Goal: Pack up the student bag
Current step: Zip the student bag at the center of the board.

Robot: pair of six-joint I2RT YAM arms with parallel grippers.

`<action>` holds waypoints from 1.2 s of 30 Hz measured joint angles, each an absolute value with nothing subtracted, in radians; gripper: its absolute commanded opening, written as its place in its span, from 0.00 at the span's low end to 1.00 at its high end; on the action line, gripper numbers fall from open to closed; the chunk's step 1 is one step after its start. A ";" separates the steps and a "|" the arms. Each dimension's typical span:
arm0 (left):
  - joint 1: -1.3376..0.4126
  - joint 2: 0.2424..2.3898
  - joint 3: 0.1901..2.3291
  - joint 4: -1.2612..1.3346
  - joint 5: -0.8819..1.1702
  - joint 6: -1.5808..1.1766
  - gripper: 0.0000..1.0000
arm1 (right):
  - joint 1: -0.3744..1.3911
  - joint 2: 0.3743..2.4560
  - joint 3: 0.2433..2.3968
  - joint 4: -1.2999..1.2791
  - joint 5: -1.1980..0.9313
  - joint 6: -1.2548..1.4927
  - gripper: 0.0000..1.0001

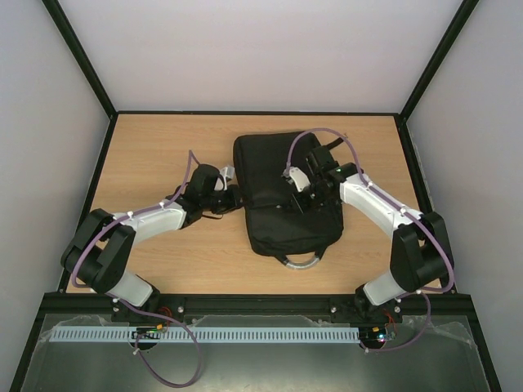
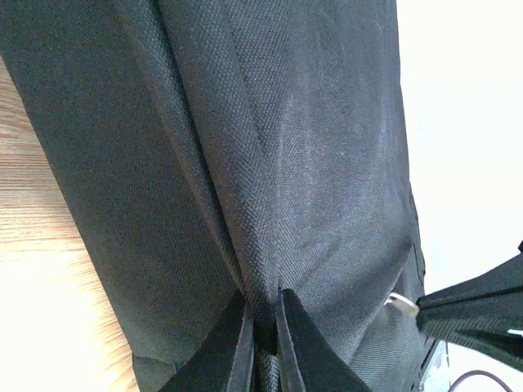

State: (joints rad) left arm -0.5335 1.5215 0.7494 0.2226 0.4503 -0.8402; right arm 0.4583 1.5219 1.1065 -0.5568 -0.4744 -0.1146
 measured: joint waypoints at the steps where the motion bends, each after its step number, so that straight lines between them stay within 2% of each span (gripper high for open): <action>1: -0.533 1.522 0.747 0.224 0.451 -0.839 0.02 | 0.448 1.518 1.104 -0.561 -0.478 -0.116 0.01; 24: -0.499 1.521 0.719 0.239 0.472 -0.811 0.02 | 0.099 1.434 1.013 -0.662 -0.491 -0.252 0.01; 36: -0.499 1.521 0.719 0.240 0.472 -0.811 0.02 | 0.058 1.432 1.001 -0.669 -0.494 -0.270 0.01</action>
